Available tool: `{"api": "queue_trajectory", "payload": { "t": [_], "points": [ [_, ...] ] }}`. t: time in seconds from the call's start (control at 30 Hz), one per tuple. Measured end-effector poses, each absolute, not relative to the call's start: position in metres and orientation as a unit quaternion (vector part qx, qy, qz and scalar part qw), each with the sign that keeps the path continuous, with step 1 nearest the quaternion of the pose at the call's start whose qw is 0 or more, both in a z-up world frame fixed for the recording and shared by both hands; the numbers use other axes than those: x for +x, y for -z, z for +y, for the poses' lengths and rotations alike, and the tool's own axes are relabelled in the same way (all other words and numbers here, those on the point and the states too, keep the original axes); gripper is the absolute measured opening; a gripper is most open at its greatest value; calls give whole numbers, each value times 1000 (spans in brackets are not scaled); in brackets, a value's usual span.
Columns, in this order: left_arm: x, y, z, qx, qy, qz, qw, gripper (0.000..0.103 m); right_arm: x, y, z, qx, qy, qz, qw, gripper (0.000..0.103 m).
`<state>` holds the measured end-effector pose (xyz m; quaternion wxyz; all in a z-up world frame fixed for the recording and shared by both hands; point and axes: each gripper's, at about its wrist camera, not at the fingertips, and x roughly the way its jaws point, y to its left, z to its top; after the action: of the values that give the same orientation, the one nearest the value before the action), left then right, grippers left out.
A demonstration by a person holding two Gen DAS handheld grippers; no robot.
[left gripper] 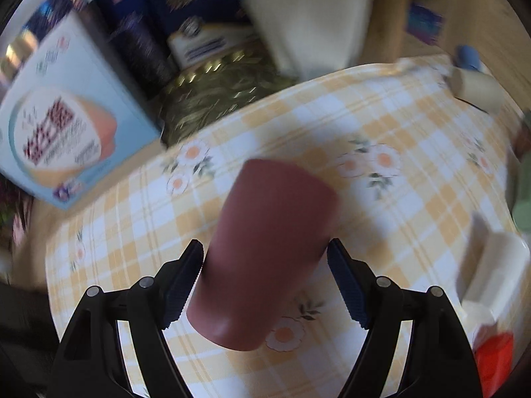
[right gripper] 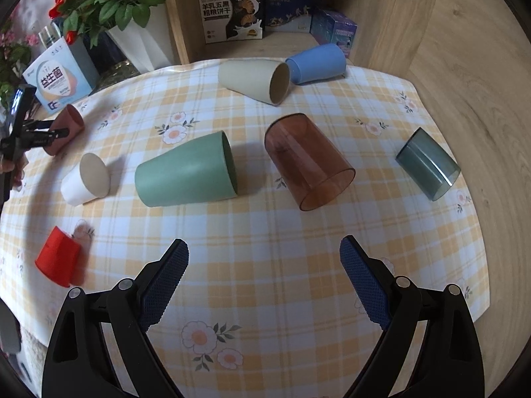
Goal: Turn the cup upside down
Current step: 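Carry the pink cup with the left gripper toward the right gripper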
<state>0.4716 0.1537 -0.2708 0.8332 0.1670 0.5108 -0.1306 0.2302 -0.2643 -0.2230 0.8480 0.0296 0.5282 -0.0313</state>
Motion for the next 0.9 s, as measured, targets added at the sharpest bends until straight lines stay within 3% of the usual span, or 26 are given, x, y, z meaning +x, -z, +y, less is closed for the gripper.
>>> {"api": "queue_trajectory", "payload": {
  "t": [0.1,0.33,0.47,0.67,0.9],
  "points": [
    [471,274,160,151,118,506,841,67,231,225,-265,31,31,529,848,90],
    [480,276,174,60,79,526,845,66,235,230,-260,35,23,532,846,90],
    [477,291,173,58,44,533,843,57,234,226,-256,37,14,526,850,90],
    [447,276,178,-7,53,516,855,57,229,223,-262,47,18,519,853,90],
    [381,236,154,-10,77,500,862,56,220,223,-271,84,13,508,857,90]
  ]
}}
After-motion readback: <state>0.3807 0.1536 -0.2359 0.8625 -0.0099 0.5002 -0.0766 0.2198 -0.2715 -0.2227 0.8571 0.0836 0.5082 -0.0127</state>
